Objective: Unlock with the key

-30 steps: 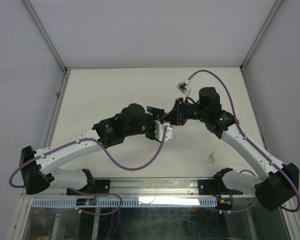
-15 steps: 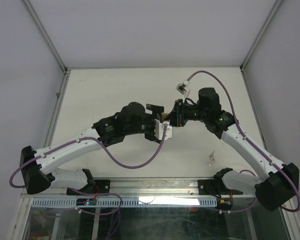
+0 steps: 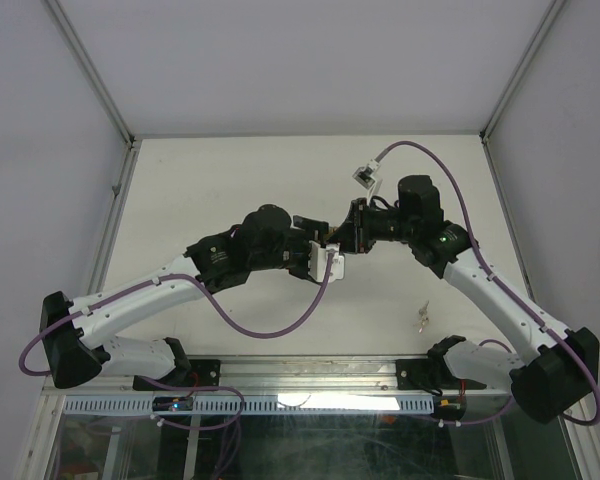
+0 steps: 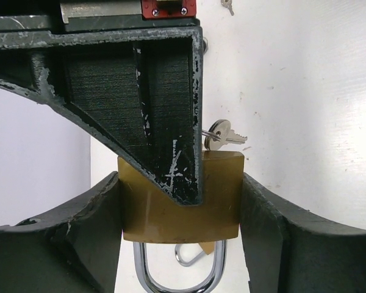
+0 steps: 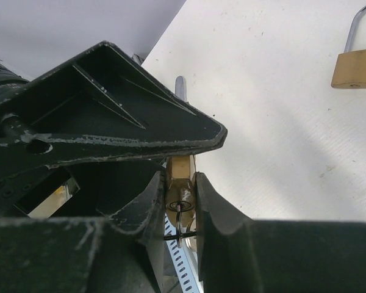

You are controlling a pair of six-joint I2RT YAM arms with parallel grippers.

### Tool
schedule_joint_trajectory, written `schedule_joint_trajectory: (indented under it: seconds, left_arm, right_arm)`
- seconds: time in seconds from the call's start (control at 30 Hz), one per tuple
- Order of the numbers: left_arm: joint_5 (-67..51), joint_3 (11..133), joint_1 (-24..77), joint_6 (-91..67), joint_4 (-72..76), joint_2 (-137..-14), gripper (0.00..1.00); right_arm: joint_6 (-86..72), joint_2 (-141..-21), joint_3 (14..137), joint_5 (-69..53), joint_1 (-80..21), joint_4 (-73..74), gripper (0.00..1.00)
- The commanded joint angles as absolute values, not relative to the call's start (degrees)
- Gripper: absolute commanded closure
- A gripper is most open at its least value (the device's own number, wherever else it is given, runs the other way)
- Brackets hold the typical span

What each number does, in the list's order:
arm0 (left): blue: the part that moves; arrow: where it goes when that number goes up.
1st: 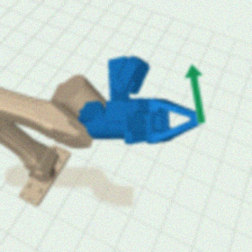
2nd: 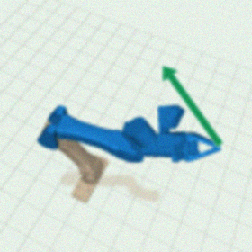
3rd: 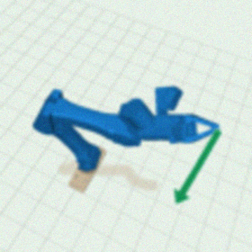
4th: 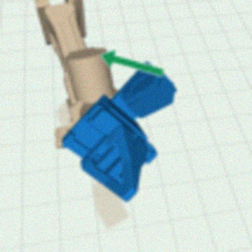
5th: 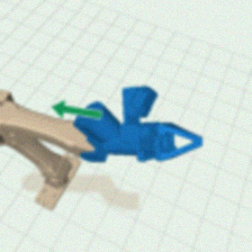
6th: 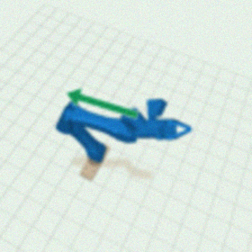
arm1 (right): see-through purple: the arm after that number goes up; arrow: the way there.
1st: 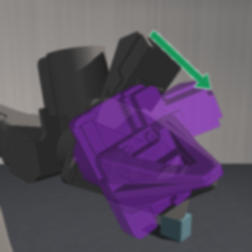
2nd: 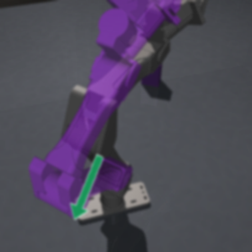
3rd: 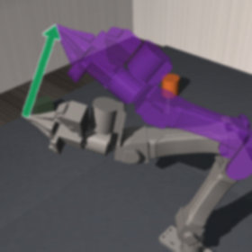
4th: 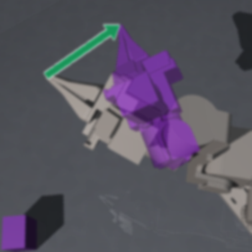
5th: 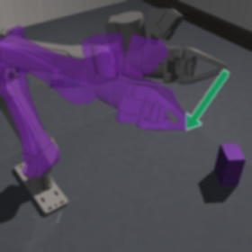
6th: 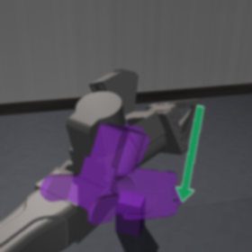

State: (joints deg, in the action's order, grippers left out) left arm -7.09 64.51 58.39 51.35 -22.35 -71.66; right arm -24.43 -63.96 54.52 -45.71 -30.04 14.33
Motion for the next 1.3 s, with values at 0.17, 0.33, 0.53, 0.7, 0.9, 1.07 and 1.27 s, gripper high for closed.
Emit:
schedule_joint_trajectory:
  seconds: [0.17,0.33,0.53,0.7,0.9,1.07,1.27]
  left_arm:
    - [-3.6,67.3,57.7,51.8,-17.9,-71.4,1.00]
    - [-2.7,66.5,57.7,52.9,-17.2,-70.8,1.00]
    - [-3.3,65.8,57.7,53.9,-15.6,-70.2,1.00]
    - [-3.5,66.1,57.7,54.3,-15.3,-70.3,1.00]
    - [-4.3,66.0,57.7,54.2,-15.1,-70.3,1.00]
    - [-4.3,66.1,57.7,54.6,-14.3,-70.6,1.00]
    - [-4.2,66.0,57.7,54.8,-14.2,-70.6,1.00]
  right_arm:
    - [-19.0,-58.5,61.4,-44.3,-27.4,21.3,0.00]
    - [-19.6,-55.4,60.3,-47.1,-25.4,21.1,0.09]
    - [-20.7,-57.3,58.1,-44.8,-25.5,18.3,0.34]
    - [-21.8,-60.1,56.9,-47.5,-25.8,16.2,0.45]
    - [-23.5,-60.4,55.0,-48.7,-25.9,11.8,0.54]
    - [-22.4,-61.3,53.8,-47.9,-26.1,13.0,0.64]
    - [-22.9,-62.0,53.2,-48.3,-26.3,12.3,0.65]
